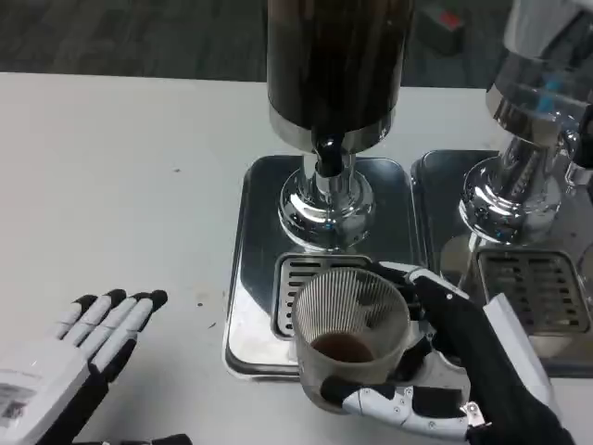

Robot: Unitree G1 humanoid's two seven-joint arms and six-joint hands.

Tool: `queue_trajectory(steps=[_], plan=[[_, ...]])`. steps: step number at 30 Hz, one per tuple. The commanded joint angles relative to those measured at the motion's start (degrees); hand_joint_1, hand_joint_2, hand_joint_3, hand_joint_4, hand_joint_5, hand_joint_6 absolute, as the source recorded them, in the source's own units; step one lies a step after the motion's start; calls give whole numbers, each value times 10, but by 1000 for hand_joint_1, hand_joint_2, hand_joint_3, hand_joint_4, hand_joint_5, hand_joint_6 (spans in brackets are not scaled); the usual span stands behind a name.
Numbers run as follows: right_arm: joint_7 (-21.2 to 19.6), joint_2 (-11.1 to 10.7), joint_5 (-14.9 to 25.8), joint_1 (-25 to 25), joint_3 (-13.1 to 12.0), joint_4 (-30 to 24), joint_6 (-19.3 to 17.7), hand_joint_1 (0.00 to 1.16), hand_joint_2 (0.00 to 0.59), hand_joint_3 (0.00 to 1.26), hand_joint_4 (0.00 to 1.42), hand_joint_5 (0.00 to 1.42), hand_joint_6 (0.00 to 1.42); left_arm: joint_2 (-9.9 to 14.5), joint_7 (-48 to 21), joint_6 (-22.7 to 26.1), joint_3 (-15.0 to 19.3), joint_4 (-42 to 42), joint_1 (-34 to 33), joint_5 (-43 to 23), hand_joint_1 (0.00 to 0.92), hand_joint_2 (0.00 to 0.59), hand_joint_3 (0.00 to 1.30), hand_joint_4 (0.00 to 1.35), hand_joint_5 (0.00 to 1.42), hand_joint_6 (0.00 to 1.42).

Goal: Grasp the cup under the faucet to collect the drink, then remove the cup.

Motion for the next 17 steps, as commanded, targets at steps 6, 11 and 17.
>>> queue_trajectory(steps=[6,11,17], plan=[[-6,5,7,-4,2,-12,-12,976,199,469,653,688,914,0,-5,6,-2,0,-3,1,0,83,0,0,0,0],[-8,6,7,-6,2,-10,-13,976,199,469,653,688,905,-1,-7,10,-4,3,-7,0,0,83,0,0,0,0],[-10,7,6,-5,3,-10,-13,976,199,469,653,688,901,0,-7,13,-4,10,-10,-4,0,85,0,0,0,0]])
